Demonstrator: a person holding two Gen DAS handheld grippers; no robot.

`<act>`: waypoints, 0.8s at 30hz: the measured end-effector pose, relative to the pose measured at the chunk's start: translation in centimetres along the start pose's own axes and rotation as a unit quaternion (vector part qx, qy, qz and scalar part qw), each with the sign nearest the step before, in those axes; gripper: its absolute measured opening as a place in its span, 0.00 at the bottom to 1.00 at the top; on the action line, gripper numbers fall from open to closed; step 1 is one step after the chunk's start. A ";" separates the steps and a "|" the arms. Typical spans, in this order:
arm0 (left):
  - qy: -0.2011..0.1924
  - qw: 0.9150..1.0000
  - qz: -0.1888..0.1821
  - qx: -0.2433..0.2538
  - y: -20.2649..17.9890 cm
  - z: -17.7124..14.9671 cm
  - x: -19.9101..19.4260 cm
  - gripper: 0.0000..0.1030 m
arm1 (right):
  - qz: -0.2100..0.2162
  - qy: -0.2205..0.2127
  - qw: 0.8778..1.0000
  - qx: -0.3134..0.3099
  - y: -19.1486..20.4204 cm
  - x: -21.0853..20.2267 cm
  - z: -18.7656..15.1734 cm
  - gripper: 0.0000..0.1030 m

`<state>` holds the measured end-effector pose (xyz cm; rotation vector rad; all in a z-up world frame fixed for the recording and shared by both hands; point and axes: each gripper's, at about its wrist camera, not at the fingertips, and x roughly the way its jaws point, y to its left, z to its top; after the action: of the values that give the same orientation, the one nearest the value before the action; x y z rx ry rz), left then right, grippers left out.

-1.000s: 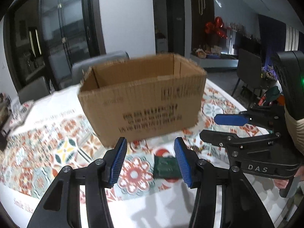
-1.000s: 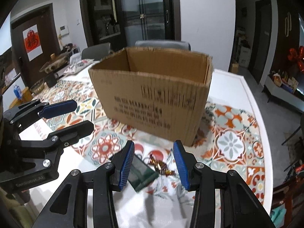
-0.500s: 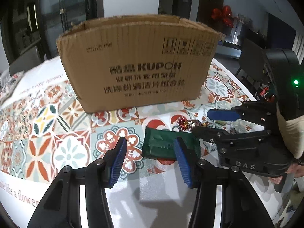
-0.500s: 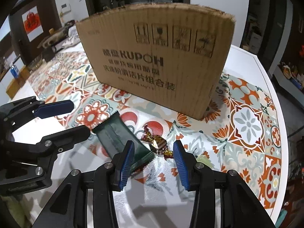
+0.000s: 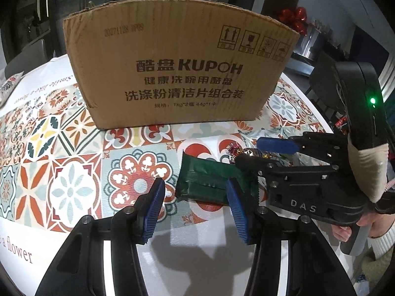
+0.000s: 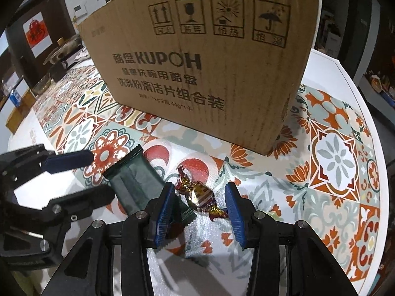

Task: Organize snacks
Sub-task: 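Grasp the dark green packet with the left tool while the right tool grasps the gold-wrapped candy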

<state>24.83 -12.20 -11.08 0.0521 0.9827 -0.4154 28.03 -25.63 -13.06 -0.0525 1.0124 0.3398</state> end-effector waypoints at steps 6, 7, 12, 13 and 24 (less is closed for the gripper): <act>0.002 1.000 -0.001 -0.003 0.1 0.0 0.2 0.49 | 0.008 -0.001 1.000 0.008 -0.2 0.2 0.0 0.37; 0.003 1.000 -0.001 -0.004 0.1 0.0 0.2 0.49 | 0.011 -0.001 1.000 0.010 -0.2 0.2 0.0 0.34; 0.005 1.000 -0.003 -0.009 0.4 -0.1 0.3 0.49 | 0.018 0.001 1.000 0.010 0.0 0.1 -0.2 0.24; 0.006 1.000 -0.004 -0.010 0.4 -0.1 0.3 0.49 | 0.017 0.001 1.000 0.010 0.1 0.1 -0.2 0.24; 0.011 1.000 -0.015 -0.024 1.0 -0.8 0.0 0.49 | 0.034 -0.010 0.998 0.047 1.5 -0.9 -2.4 0.24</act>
<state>24.50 -11.12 -11.66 -0.0019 1.0151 -0.4201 25.17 -24.94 -13.45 0.0705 1.0102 0.3533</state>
